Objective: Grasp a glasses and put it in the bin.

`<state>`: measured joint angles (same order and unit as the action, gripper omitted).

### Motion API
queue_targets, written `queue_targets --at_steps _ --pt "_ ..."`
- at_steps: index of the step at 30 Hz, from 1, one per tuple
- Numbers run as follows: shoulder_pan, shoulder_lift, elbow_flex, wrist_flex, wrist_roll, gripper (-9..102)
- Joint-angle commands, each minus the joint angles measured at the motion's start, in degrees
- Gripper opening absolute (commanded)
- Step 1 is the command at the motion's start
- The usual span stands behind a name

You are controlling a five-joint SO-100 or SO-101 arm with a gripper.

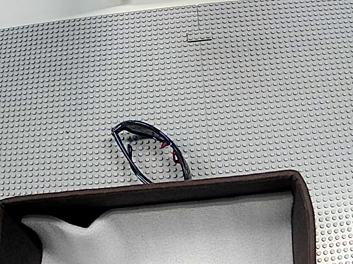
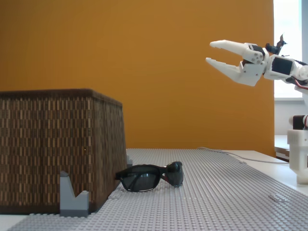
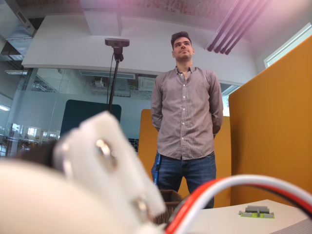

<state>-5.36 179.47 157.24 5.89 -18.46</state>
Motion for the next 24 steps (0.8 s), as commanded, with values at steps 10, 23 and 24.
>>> queue_targets --at_steps 10,23,24 --pt "-5.36 6.94 -11.51 63.28 9.93 0" --pt "-7.65 -17.93 -22.41 63.63 19.6 0" --pt "-7.65 -20.39 -23.47 63.81 20.48 0"
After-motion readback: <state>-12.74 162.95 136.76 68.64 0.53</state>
